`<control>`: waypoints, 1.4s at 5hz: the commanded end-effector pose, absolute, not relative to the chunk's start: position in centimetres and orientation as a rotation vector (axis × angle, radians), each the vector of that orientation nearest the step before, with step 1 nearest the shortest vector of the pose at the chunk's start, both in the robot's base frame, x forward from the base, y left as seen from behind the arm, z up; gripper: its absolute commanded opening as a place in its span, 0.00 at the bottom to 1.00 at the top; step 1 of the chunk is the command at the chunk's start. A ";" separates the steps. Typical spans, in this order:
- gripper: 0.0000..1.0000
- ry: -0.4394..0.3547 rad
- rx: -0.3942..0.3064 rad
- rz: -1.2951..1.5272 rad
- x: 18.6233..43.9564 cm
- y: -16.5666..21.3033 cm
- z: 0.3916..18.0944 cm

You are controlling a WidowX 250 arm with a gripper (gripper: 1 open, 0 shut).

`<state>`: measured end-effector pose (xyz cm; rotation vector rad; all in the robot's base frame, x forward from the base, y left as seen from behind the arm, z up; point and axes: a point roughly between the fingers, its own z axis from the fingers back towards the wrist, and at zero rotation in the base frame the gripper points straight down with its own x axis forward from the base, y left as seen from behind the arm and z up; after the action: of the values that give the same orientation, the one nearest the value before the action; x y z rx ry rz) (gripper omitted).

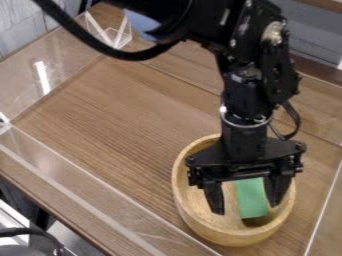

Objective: Remove the green block from inside the brown bowl and put it on the table

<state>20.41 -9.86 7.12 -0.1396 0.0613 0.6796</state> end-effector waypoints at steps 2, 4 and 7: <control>1.00 0.045 -0.175 0.691 21.7 -9.5 7.2; 1.00 0.054 -0.184 0.687 22.2 -9.3 7.0; 1.00 0.064 -0.197 0.668 22.8 -9.3 6.9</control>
<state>21.58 -9.16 5.71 -0.1651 0.1061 0.6629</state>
